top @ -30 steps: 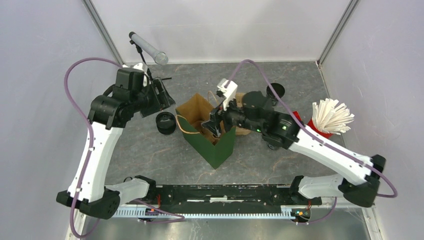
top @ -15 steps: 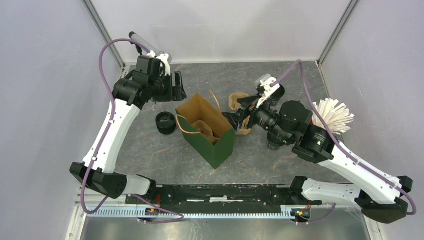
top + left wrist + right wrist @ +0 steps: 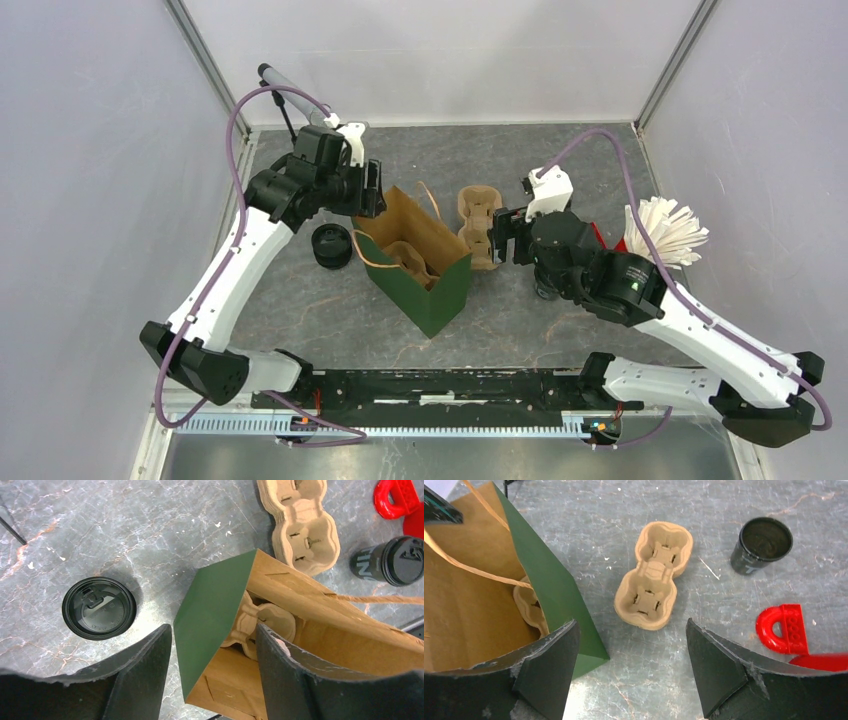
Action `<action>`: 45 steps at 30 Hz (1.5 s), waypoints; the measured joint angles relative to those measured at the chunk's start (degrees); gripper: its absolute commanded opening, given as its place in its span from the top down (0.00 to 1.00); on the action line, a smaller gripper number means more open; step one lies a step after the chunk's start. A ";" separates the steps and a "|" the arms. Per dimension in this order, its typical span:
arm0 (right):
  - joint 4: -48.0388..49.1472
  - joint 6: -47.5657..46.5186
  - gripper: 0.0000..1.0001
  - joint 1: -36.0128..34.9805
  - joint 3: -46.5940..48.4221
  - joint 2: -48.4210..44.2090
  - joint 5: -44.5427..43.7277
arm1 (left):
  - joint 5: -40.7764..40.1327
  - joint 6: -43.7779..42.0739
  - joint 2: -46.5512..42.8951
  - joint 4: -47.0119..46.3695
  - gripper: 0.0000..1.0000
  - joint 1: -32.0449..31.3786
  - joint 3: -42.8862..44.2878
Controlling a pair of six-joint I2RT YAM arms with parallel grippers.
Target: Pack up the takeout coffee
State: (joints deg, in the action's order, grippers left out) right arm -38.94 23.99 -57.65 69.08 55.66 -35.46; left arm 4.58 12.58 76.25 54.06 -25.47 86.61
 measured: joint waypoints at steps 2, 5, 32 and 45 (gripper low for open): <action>-0.81 1.09 0.16 0.00 -0.90 -0.28 -0.15 | -0.74 -0.09 0.00 -0.42 0.42 0.00 0.00; -1.95 2.32 0.15 0.00 -2.78 -0.44 -0.13 | -1.55 -0.09 -0.04 -0.66 0.58 0.00 -0.02; -1.44 -0.74 0.12 2.95 -1.14 4.04 2.45 | -3.26 -1.44 3.30 0.61 0.64 0.00 1.25; -8.46 -3.54 0.02 19.41 -0.11 9.49 5.25 | -7.08 4.02 -1.31 4.55 0.98 -0.04 1.14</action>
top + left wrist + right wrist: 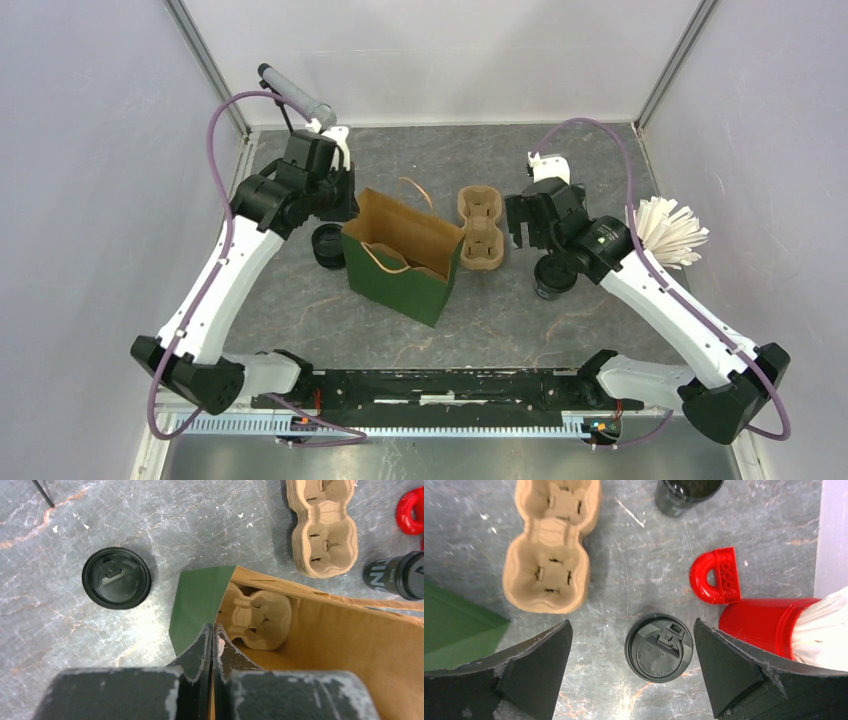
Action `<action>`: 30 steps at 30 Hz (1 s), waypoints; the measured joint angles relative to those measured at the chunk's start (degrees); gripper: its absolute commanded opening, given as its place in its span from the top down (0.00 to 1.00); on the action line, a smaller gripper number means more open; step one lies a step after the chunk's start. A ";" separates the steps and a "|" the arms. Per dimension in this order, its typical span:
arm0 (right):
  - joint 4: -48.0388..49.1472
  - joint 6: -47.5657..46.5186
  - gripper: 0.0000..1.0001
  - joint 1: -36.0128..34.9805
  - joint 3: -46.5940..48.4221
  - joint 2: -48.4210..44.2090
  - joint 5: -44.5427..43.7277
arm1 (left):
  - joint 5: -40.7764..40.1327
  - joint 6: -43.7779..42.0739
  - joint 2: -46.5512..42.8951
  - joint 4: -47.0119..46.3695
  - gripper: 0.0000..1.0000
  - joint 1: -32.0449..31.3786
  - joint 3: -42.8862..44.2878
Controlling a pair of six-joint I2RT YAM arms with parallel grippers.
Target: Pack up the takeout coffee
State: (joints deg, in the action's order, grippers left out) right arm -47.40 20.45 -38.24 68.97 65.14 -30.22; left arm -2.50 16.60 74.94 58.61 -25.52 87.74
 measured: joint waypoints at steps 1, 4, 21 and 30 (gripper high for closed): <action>0.09 -0.31 0.02 0.61 -0.87 0.09 0.44 | 0.02 0.98 -1.16 0.55 0.97 0.00 -0.24; 0.07 -1.05 0.02 2.69 -4.28 0.15 2.89 | 0.02 3.37 -4.33 1.36 0.92 0.00 -1.86; 3.08 -1.05 0.02 11.58 -19.37 -2.51 9.86 | 4.57 12.44 -10.16 1.86 0.32 0.00 -10.73; 4.61 -1.92 0.02 13.70 -19.85 -2.73 11.69 | 4.31 12.41 -10.10 3.61 0.31 0.00 -9.44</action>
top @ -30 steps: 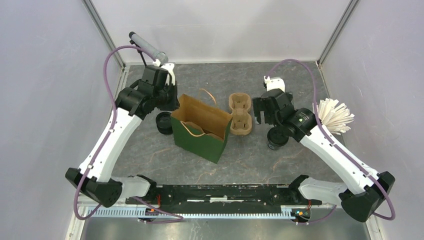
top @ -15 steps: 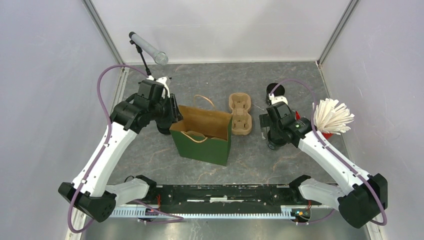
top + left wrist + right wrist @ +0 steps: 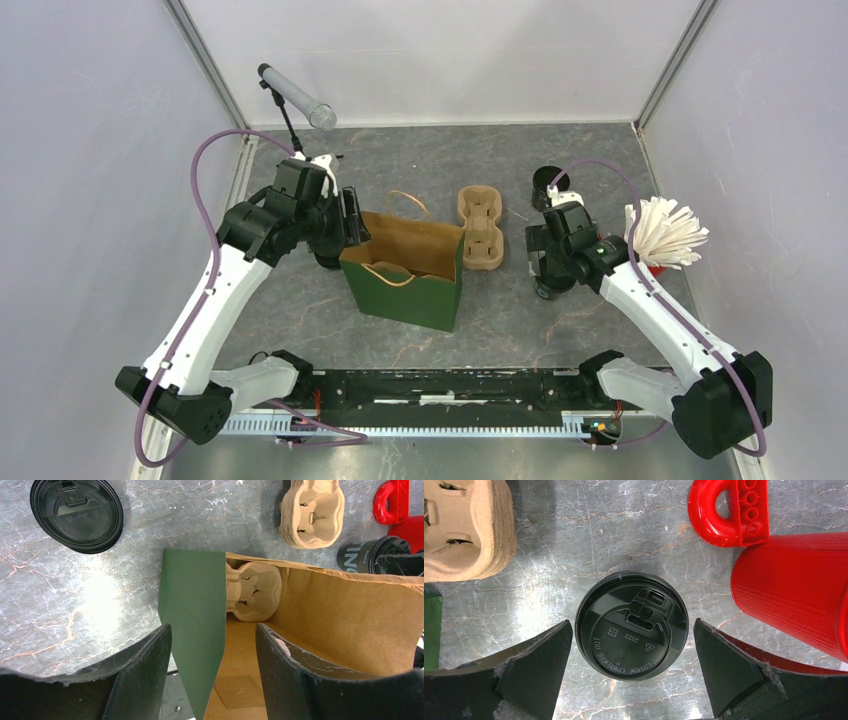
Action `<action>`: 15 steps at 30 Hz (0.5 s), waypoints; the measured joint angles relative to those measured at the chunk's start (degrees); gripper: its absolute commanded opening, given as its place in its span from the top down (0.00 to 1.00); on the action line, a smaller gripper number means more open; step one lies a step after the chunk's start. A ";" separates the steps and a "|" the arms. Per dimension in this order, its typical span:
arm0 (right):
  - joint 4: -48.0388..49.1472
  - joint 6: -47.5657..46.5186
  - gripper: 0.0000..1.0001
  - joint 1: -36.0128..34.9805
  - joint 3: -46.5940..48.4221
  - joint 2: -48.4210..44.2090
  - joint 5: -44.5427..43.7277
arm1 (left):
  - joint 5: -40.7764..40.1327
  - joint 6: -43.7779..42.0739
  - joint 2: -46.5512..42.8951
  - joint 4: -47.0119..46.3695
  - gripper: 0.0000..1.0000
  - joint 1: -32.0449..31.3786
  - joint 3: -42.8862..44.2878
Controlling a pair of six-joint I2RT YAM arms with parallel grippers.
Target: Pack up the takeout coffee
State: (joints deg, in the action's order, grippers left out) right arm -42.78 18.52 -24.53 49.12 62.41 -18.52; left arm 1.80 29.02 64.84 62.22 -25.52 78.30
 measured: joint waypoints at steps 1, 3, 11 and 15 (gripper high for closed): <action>0.24 -0.24 0.02 0.33 -0.24 0.00 0.28 | -0.02 0.00 0.02 0.26 0.31 0.00 0.07; 0.42 -0.50 0.02 0.79 -0.63 0.00 0.57 | -0.09 -0.02 0.02 0.52 0.31 0.00 0.20; 1.95 -0.90 0.05 2.21 -3.28 -0.76 2.36 | -0.22 -0.13 0.13 1.20 0.31 0.00 1.79; 2.54 -1.22 0.07 2.80 -3.67 -1.11 3.23 | -0.22 -0.15 0.33 1.51 0.30 0.00 1.79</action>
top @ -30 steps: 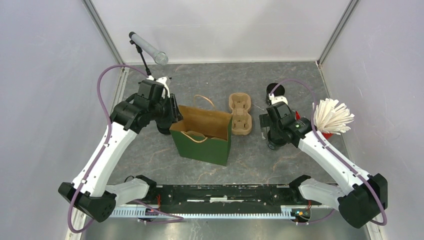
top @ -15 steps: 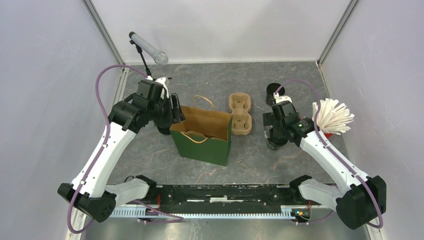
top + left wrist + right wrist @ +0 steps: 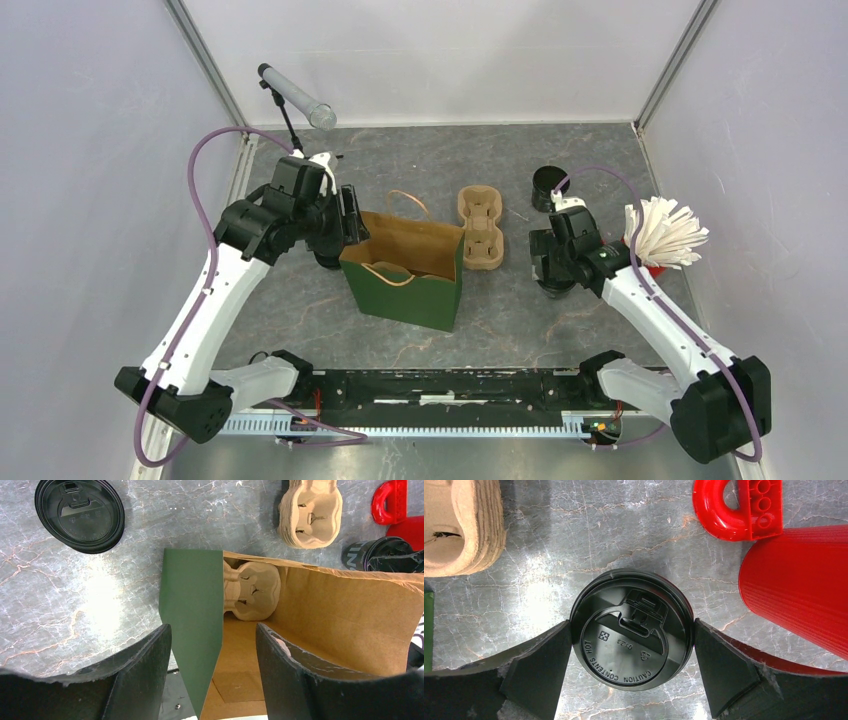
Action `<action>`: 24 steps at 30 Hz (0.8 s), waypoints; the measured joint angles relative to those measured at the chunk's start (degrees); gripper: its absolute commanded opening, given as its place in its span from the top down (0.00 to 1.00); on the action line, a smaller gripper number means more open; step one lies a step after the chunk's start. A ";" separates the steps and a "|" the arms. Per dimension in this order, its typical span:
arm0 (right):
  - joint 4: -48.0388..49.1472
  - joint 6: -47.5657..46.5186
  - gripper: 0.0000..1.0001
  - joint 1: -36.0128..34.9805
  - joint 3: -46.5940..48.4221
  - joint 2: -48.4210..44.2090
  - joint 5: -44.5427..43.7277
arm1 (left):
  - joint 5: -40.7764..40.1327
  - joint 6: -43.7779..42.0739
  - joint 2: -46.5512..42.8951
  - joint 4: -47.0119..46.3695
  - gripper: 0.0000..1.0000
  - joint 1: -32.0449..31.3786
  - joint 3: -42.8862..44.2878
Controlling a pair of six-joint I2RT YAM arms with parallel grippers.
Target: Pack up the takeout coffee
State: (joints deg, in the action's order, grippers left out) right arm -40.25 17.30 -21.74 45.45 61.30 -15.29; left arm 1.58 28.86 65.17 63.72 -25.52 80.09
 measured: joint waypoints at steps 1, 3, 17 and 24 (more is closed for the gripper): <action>0.04 -0.11 0.07 0.15 -0.04 -0.09 0.17 | 0.00 0.00 0.04 0.07 0.30 0.00 0.00; 0.09 -0.26 0.05 0.39 -0.07 -0.28 0.37 | 0.02 0.00 0.09 0.07 0.30 0.00 0.00; -1.22 -2.51 0.02 0.92 1.77 -0.37 -0.74 | 0.00 0.00 0.90 0.20 0.30 0.00 0.55; -0.55 -3.19 0.09 1.40 2.01 -0.37 1.66 | 0.00 0.00 0.92 0.28 0.29 0.00 0.96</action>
State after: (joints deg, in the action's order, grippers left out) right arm -40.80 14.11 -20.34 47.46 60.93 -13.63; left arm 1.58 28.86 66.08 64.01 -25.52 81.06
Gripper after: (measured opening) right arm 0.923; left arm 0.702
